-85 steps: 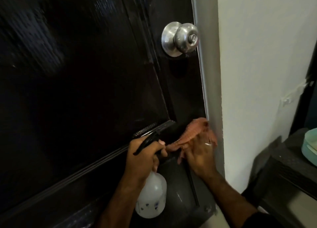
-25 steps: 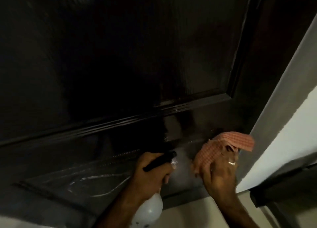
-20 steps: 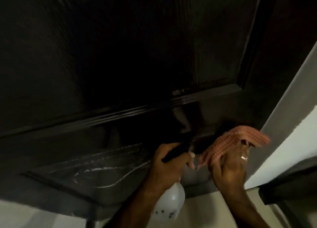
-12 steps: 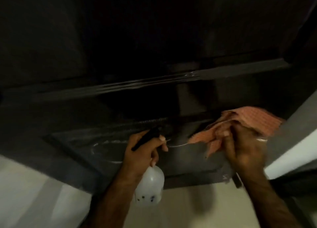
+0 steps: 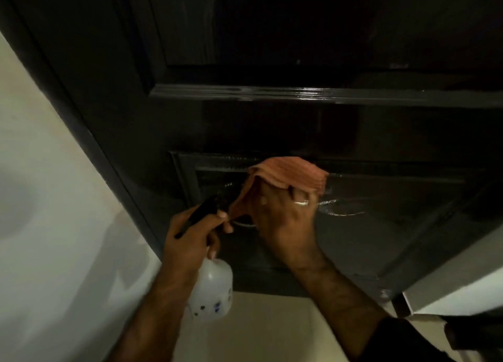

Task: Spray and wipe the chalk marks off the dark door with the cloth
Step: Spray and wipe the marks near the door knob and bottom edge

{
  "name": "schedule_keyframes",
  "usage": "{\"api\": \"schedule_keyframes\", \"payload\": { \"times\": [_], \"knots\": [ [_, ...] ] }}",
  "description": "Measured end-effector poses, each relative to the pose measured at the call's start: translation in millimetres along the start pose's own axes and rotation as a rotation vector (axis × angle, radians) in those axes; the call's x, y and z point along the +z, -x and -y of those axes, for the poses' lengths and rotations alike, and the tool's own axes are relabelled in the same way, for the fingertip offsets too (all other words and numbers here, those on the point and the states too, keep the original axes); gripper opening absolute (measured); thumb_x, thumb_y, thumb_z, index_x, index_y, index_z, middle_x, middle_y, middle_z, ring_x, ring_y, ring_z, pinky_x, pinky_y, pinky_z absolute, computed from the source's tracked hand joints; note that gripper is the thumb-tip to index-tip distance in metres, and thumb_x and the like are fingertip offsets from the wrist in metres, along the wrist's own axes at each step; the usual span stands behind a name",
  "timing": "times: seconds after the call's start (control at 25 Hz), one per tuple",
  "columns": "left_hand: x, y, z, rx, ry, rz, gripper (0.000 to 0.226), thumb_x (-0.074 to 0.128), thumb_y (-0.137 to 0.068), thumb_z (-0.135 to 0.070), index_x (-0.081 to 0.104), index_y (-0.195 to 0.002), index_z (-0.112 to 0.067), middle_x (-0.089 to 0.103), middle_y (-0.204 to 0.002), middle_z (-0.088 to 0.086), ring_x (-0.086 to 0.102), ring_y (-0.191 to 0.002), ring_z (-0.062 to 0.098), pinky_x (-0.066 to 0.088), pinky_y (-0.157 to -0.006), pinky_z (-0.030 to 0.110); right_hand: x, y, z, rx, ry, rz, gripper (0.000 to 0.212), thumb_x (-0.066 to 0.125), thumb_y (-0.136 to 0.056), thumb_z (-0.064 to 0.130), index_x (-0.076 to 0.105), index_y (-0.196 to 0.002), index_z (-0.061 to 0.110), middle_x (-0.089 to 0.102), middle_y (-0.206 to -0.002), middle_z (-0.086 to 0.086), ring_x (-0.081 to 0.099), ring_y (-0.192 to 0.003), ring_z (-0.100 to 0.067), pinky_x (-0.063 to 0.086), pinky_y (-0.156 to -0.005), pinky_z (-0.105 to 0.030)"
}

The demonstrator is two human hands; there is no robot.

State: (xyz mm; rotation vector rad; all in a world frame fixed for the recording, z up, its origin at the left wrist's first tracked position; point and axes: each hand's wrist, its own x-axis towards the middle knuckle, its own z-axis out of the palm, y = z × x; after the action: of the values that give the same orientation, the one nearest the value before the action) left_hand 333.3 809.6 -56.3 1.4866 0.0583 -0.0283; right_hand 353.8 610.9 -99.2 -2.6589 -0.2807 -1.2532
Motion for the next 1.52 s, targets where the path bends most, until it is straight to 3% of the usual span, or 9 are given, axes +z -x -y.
{"api": "schedule_keyframes", "payload": {
  "times": [0.2,0.32,0.6,0.8,0.92,1.04,1.24,1.36,1.52],
  "knots": [
    [-31.8,8.0,-8.4,0.031,-0.071,-0.042,0.018,0.064,-0.098,-0.008,0.07,-0.09,0.006,0.072,-0.082,0.024,0.045,-0.043,0.021,0.04,-0.041,0.025,-2.1,-27.4,22.7,-0.224,-0.13,0.092,0.057,0.068,-0.101,0.037,0.056,-0.155,0.021,0.055,-0.158,-0.001,0.041,-0.154,-0.029,0.016,-0.131,-0.055],
    [-9.8,7.5,-11.1,-0.016,-0.064,-0.035,0.01,0.068,-0.096,-0.006,0.071,-0.092,0.003,0.069,-0.077,0.024,0.046,-0.041,0.018,0.039,-0.041,0.024,-27.4,-8.0,-27.3,-0.058,-0.239,0.157,0.047,0.063,-0.101,0.044,0.064,-0.146,0.029,0.061,-0.151,0.006,0.053,-0.144,-0.02,0.035,-0.123,-0.058],
    [64.0,-14.3,8.6,-0.062,0.002,0.063,0.018,0.073,-0.092,-0.004,0.063,-0.087,0.01,0.057,-0.06,0.011,0.044,-0.041,0.015,0.037,-0.041,0.023,-98.3,58.8,-166.5,0.299,0.154,0.0,0.06,0.052,-0.091,0.033,0.059,-0.141,0.001,0.053,-0.143,-0.029,0.049,-0.127,-0.053,0.04,-0.105,-0.067],
    [38.6,-23.0,4.5,0.081,0.038,0.051,0.032,0.075,-0.083,-0.02,0.066,-0.078,0.011,0.061,-0.063,0.017,0.049,-0.049,0.025,0.039,-0.045,0.027,-62.4,32.3,-120.3,0.283,0.094,-0.242,0.029,0.068,-0.092,0.012,0.078,-0.115,-0.001,0.051,-0.131,-0.026,0.05,-0.111,-0.054,0.045,-0.089,-0.056],
    [-6.7,-26.5,6.2,0.083,0.085,-0.096,0.039,0.076,-0.077,-0.029,0.071,-0.088,0.008,0.067,-0.068,0.017,0.053,-0.05,0.022,0.045,-0.049,0.027,-14.0,8.6,-61.7,0.15,0.041,-0.31,0.025,0.061,-0.102,0.022,0.073,-0.123,0.015,0.055,-0.128,-0.025,0.057,-0.106,-0.051,0.046,-0.091,-0.06],
    [-54.2,-25.5,5.1,0.163,0.005,-0.156,0.015,0.071,-0.093,-0.013,0.077,-0.086,-0.001,0.076,-0.078,0.017,0.053,-0.054,0.015,0.044,-0.053,0.025,34.2,-18.5,5.0,-0.07,-0.039,-0.275,0.024,0.054,-0.104,0.028,0.065,-0.124,0.021,0.052,-0.133,-0.014,0.053,-0.112,-0.04,0.04,-0.093,-0.053],
    [-101.8,-28.4,11.3,0.216,-0.023,-0.297,0.018,0.062,-0.102,-0.008,0.078,-0.094,-0.007,0.079,-0.085,0.012,0.065,-0.066,0.015,0.049,-0.066,0.031,86.1,-50.7,89.0,-0.301,-0.108,-0.08,0.043,0.065,-0.101,0.037,0.068,-0.139,0.018,0.062,-0.142,-0.01,0.053,-0.13,-0.038,0.031,-0.116,-0.054],
    [-100.3,-35.8,16.6,0.201,0.048,-0.304,0.017,0.066,-0.096,-0.014,0.079,-0.088,-0.007,0.076,-0.08,0.021,0.064,-0.066,0.026,0.049,-0.069,0.035,71.0,-32.5,63.6,-0.118,-0.183,0.009,0.041,0.067,-0.102,0.043,0.072,-0.134,0.018,0.071,-0.134,-0.008,0.065,-0.123,-0.036,0.031,-0.121,-0.045],
    [-75.6,-46.2,23.6,0.21,0.072,-0.222,0.029,0.073,-0.084,-0.026,0.072,-0.072,0.0,0.069,-0.067,0.016,0.069,-0.07,0.024,0.055,-0.08,0.028,11.8,17.1,-8.4,0.133,0.106,-0.113,0.041,0.065,-0.102,0.035,0.067,-0.131,0.006,0.066,-0.127,-0.024,0.062,-0.117,-0.047,0.038,-0.109,-0.063]
  ]
}}
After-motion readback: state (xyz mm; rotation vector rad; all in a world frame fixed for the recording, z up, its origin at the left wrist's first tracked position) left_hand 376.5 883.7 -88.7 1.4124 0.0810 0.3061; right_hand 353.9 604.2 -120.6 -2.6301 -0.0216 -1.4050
